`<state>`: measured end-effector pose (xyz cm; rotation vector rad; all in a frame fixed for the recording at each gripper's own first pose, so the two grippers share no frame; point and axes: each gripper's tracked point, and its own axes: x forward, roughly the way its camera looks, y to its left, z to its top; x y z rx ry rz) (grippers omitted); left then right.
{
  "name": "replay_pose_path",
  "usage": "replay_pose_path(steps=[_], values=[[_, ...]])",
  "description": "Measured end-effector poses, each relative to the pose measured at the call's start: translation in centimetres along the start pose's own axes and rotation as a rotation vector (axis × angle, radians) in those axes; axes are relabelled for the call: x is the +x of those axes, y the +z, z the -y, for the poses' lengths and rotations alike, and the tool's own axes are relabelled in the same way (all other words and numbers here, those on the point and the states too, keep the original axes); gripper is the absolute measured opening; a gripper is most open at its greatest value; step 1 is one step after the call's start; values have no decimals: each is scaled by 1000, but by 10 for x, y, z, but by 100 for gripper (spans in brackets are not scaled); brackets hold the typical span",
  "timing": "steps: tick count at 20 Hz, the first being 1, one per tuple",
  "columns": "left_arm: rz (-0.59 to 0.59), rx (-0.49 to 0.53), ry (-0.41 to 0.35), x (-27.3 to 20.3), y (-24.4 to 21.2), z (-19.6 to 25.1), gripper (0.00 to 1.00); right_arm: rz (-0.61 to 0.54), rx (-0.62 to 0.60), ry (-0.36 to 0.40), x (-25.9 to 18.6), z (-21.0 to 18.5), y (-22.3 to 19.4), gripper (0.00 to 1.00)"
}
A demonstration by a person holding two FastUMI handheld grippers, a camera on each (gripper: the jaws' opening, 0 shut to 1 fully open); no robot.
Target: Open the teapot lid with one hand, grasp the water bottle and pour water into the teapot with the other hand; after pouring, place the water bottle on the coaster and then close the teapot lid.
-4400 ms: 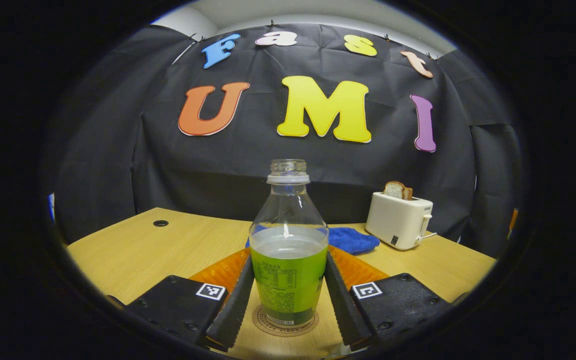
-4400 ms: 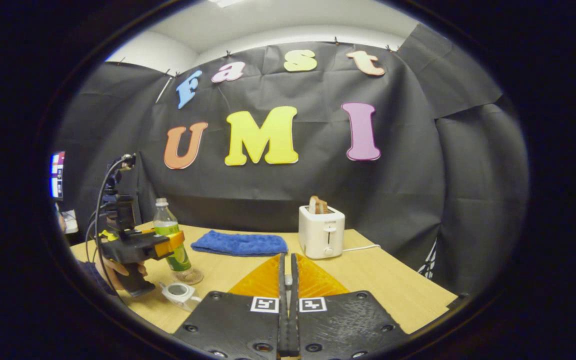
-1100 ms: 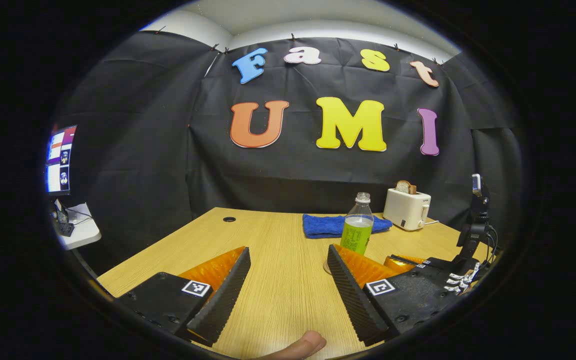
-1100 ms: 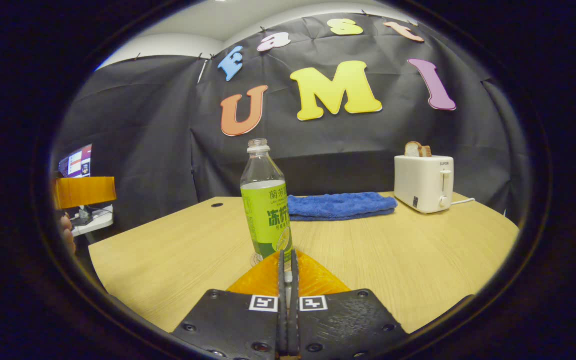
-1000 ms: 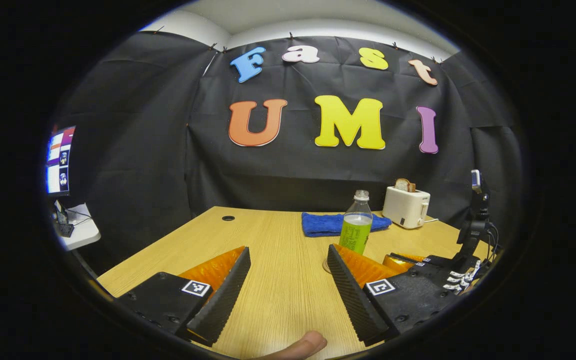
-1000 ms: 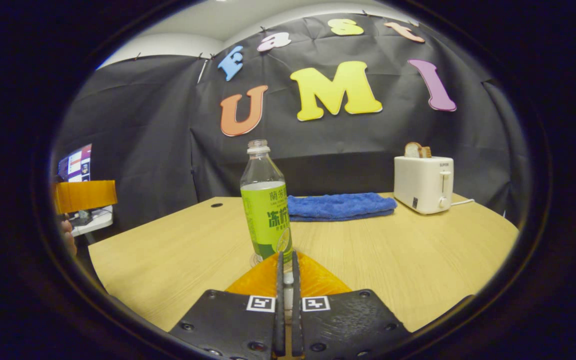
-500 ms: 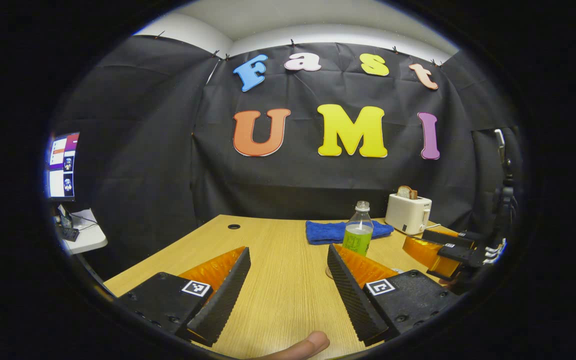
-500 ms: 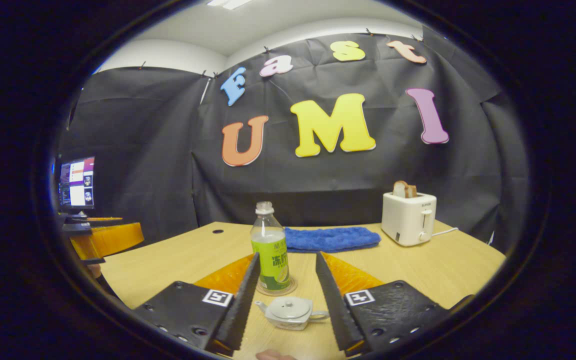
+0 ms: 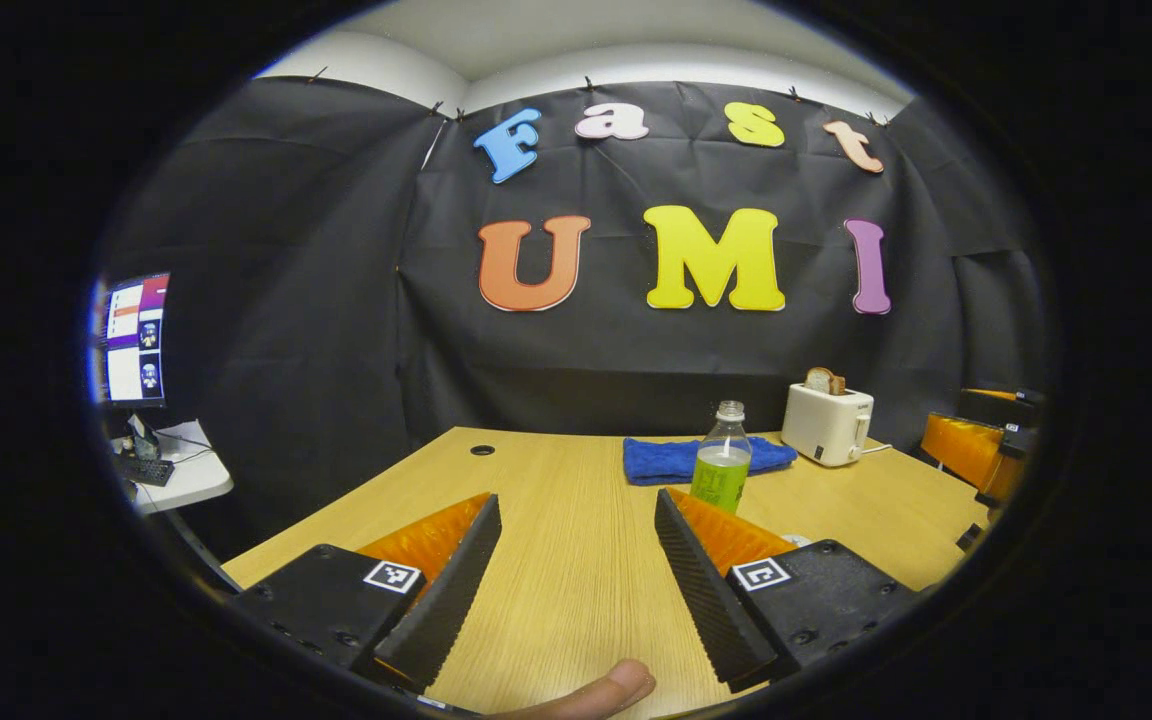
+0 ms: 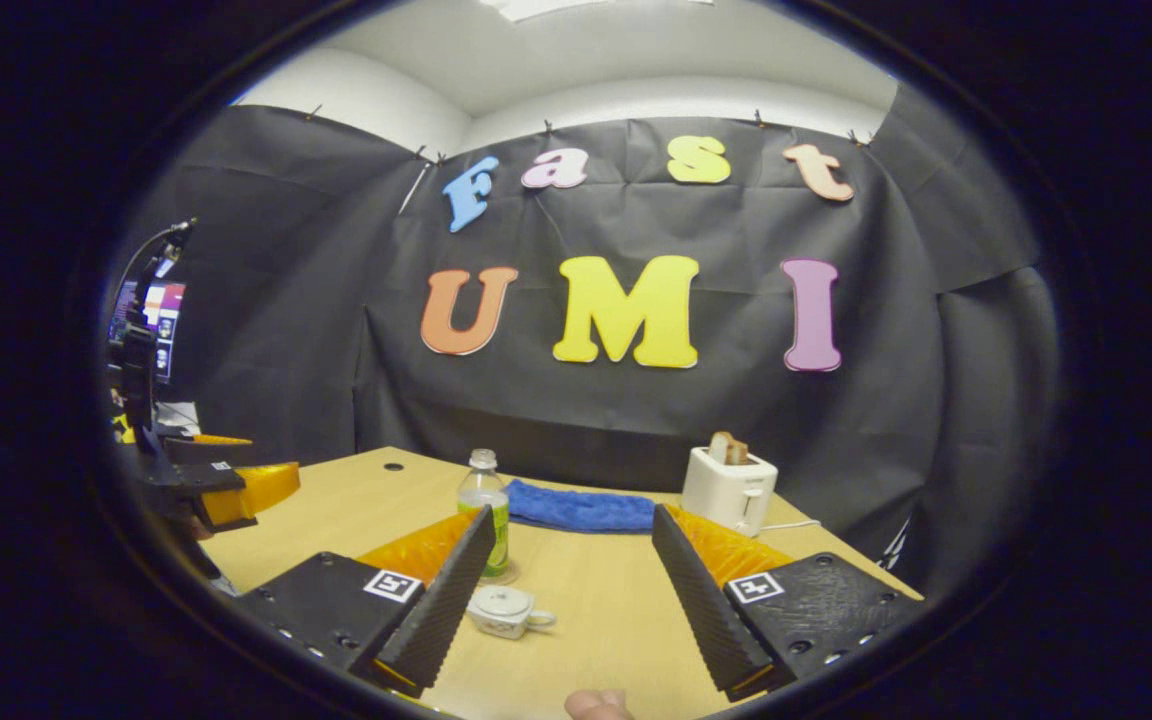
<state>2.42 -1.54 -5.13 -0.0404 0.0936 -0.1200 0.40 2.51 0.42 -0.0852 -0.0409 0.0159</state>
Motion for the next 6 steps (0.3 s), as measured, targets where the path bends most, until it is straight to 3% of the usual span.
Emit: replay_pose_path(steps=[6], values=[[9, 13, -31, -10, 2, 26, 97, 41, 49, -31, -17, 43, 12, 97]])
